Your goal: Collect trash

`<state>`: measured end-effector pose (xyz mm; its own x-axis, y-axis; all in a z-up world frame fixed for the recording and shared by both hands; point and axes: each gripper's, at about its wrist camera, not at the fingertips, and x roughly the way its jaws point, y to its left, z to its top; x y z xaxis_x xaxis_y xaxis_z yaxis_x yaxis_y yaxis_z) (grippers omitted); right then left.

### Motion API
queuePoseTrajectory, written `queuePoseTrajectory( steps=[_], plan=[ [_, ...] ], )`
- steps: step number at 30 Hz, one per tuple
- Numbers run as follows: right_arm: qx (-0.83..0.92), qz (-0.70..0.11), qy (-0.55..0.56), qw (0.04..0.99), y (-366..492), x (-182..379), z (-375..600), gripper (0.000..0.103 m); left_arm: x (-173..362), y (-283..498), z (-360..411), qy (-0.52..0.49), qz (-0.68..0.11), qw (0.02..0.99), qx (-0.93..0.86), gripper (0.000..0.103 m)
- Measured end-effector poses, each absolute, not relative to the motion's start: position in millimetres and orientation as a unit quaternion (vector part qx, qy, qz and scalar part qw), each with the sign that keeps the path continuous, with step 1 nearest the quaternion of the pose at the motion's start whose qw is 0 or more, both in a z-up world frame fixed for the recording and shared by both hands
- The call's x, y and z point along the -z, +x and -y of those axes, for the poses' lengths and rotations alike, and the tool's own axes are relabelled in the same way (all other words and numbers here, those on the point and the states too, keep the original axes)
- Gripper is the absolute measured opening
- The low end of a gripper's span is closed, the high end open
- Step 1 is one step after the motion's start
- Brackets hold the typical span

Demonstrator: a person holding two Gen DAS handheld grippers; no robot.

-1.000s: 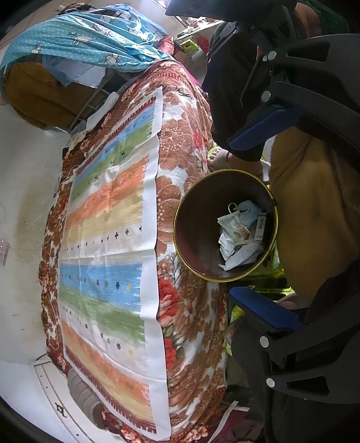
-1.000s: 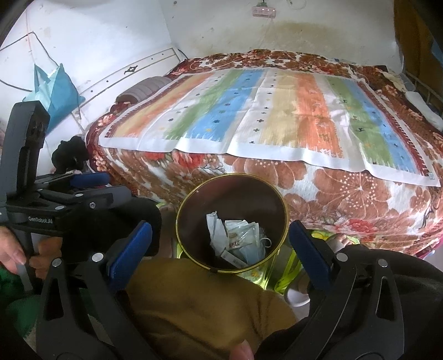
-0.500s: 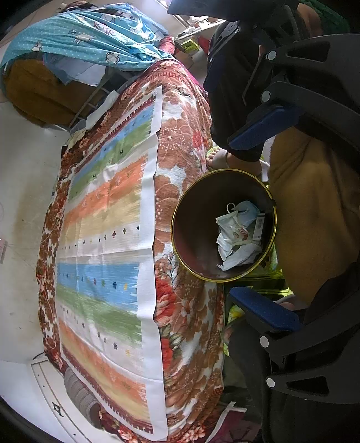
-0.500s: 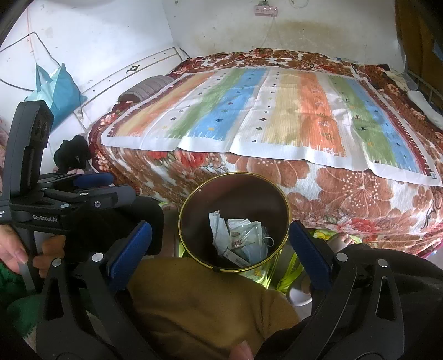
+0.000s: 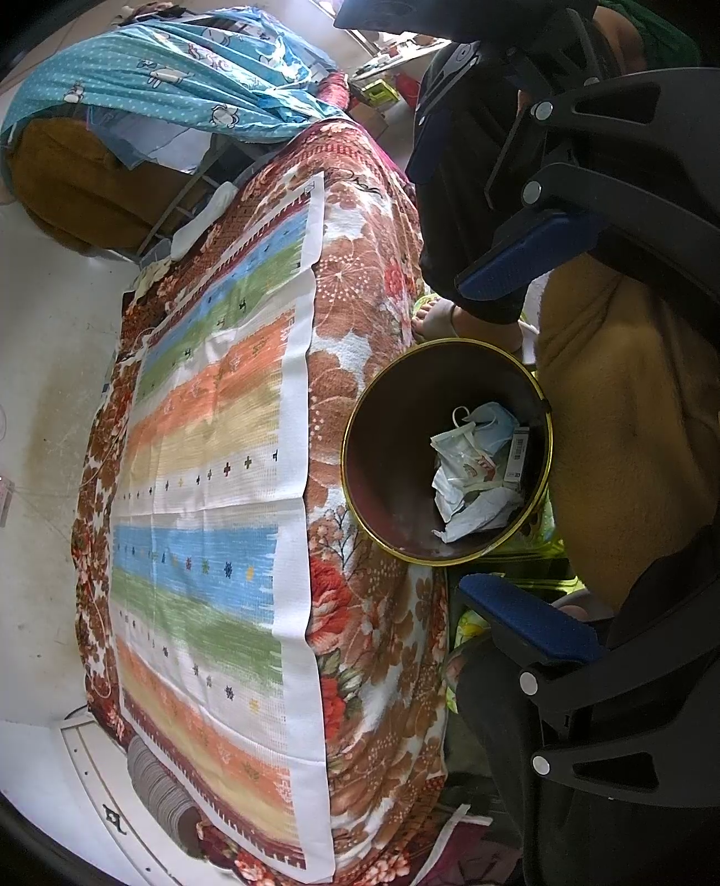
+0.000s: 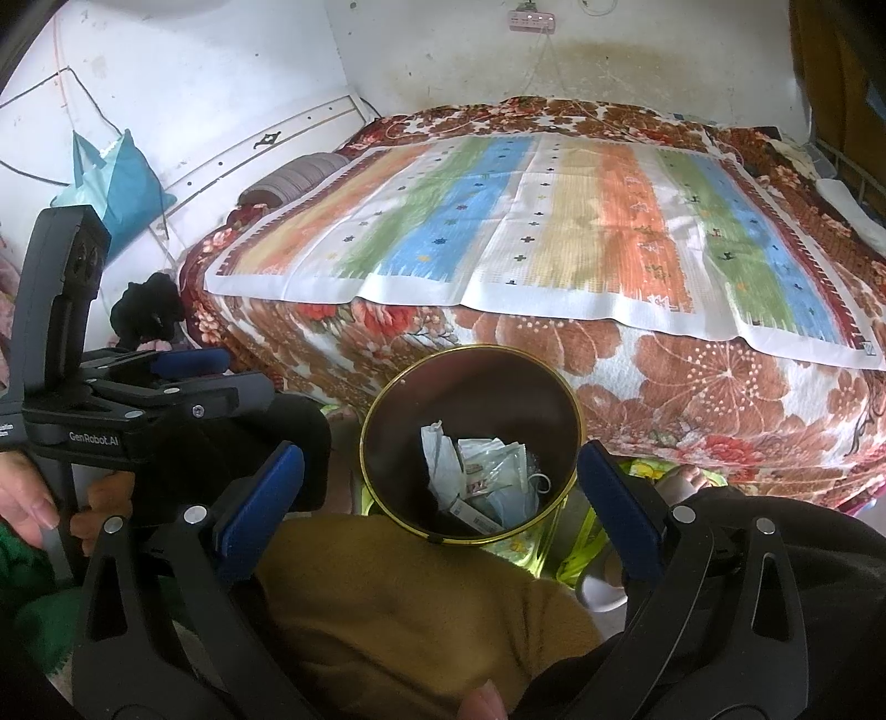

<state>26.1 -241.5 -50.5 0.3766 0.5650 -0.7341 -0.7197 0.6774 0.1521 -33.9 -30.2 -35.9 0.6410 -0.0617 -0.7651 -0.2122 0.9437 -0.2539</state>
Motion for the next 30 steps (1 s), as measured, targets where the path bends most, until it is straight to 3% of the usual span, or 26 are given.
queuePoseTrajectory(
  steps=[30],
  plan=[
    [-0.39, -0.4, -0.095, 0.824, 26.9, 50.2, 242.6, 0.094, 36.0, -33.1, 30.3, -0.163, -0.423, 0.89, -0.042, 0.097]
  ],
)
